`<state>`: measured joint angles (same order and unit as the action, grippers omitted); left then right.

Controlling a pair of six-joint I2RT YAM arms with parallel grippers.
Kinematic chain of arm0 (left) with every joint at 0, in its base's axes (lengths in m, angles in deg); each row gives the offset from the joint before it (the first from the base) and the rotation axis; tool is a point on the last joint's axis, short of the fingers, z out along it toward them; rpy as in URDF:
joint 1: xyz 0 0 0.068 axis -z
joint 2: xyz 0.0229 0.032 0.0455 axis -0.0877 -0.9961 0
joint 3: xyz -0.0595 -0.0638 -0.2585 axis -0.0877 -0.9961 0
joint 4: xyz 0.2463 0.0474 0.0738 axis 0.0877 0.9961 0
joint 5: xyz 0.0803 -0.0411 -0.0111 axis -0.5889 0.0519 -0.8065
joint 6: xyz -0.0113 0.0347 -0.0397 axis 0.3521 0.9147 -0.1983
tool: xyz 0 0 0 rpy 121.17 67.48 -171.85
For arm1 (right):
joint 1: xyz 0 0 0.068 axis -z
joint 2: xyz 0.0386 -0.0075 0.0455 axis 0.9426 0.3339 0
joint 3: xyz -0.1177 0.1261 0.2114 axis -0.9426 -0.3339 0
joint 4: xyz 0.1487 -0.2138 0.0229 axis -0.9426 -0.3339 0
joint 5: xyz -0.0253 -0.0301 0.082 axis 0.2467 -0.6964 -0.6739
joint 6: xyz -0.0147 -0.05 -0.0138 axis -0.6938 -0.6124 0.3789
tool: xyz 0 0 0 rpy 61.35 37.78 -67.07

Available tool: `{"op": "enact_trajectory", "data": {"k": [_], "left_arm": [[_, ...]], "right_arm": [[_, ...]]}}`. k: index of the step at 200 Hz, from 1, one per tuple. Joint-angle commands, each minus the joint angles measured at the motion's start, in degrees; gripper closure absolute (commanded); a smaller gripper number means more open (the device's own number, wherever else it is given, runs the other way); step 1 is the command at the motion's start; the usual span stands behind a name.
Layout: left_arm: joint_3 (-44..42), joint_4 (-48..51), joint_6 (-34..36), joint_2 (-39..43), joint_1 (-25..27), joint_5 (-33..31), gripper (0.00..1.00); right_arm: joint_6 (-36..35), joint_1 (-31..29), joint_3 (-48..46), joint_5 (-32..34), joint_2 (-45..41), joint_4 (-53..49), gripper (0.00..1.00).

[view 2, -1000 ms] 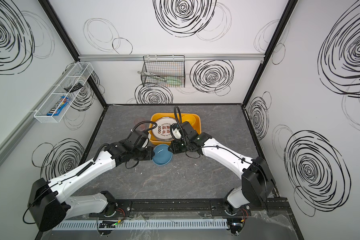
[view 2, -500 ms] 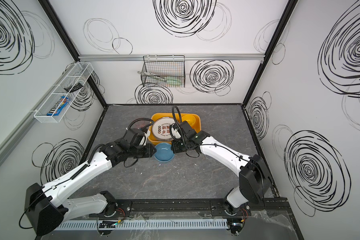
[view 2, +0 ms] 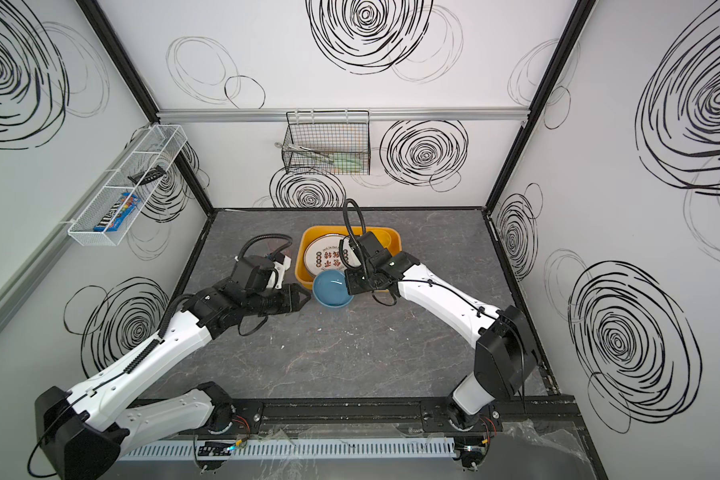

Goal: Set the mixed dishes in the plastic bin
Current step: 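Lift the blue bowl with the right gripper toward the yellow bin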

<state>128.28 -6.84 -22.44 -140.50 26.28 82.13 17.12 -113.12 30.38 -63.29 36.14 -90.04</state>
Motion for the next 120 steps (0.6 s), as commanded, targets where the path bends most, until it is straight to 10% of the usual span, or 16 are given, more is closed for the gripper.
{"op": "enact_trajectory", "data": {"k": [1,120], "left_arm": [[-1.4,-0.5,0.1,1.3,-1.1,1.2,0.50],[-7.6,-1.9,0.4,5.5,-5.2,4.7,0.41]], "right_arm": [[-0.8,0.7,3.1,4.1,1.0,-2.6,1.00],[-2.2,9.6,11.8,11.3,7.4,-3.1,1.00]]}}
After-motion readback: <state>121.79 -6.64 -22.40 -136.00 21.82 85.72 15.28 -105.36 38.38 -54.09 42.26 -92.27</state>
